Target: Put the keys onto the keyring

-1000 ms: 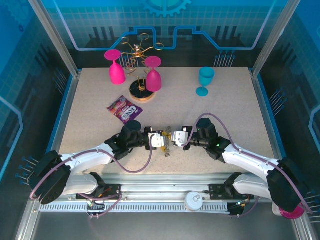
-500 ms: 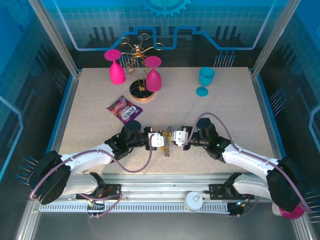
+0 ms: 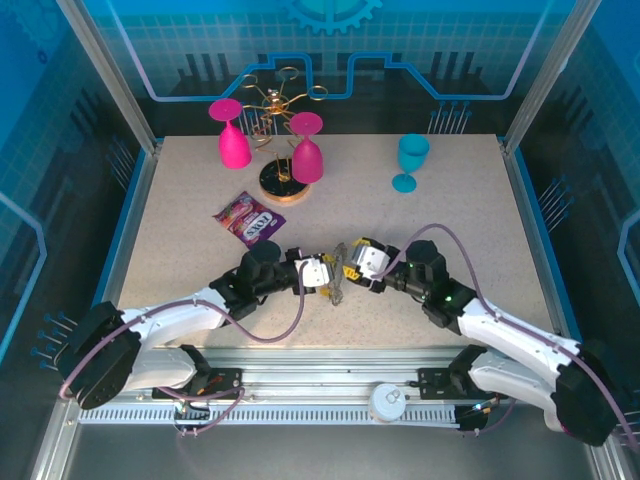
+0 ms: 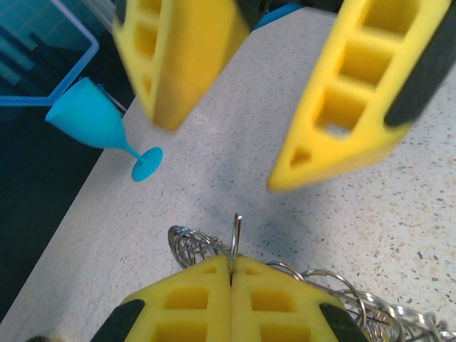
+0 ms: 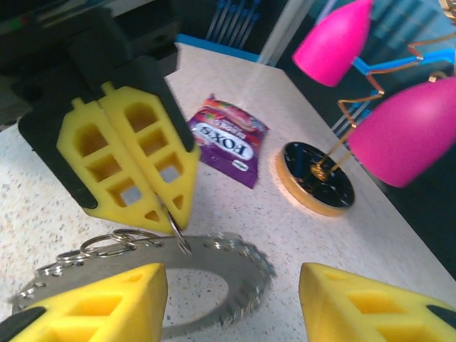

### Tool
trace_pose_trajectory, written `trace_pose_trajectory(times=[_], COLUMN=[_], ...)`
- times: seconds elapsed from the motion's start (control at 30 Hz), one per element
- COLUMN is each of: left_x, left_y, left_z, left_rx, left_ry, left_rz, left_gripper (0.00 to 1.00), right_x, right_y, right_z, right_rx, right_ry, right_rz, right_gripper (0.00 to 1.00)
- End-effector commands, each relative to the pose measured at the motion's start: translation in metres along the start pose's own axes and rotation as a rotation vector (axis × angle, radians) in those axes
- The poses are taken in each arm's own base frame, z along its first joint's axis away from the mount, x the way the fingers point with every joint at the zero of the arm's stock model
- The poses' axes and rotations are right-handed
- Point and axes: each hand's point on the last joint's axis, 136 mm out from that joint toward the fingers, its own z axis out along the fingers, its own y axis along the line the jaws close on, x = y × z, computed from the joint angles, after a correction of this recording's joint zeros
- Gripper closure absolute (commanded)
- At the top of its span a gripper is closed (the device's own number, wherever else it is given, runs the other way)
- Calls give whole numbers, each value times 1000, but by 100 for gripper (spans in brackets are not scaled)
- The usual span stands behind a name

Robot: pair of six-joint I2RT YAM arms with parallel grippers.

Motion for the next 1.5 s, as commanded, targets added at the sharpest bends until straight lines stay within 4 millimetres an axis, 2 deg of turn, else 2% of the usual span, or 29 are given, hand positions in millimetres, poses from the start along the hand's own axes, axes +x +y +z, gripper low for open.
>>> trace_pose_trajectory(times=[0.0,0.17,0.37,0.5,0.73,0.87,0.93,1.07,1.23,1.37,1.47], left_x=[-15,-4,17,38,78,90,93,92,93,94,95], left_y=[22,42,65,76,96,101,104,107,105,104,103], left_z=[-15,-50,-111,-148,-207,-234,-247,-264,-267,-266,-266], left_rx=[-107,-247,-483,-641,-956,-1090,-1159,-1234,-1240,-1233,-1231], left_ry=[-24,81,185,266,403,434,433,425,416,416,414], left_rz=[-117,-319,-529,-630,-840,-911,-932,-944,-948,-946,-946], left_gripper=[100,100,100,100,100,100,100,100,100,100,100], right_x=[7,9,7,2,-10,-13,-9,4,26,42,53], right_y=[-14,-22,-18,-1,41,65,78,91,109,122,125], right_z=[-13,-20,-3,25,89,125,145,177,209,221,223], right_rx=[99,155,114,51,-28,-58,-61,-44,-42,-25,24], right_ry=[41,59,108,151,265,313,355,444,562,664,730], right_rz=[159,279,375,436,556,642,688,796,821,831,824], right_gripper=[50,58,64,65,67,67,64,62,62,63,64])
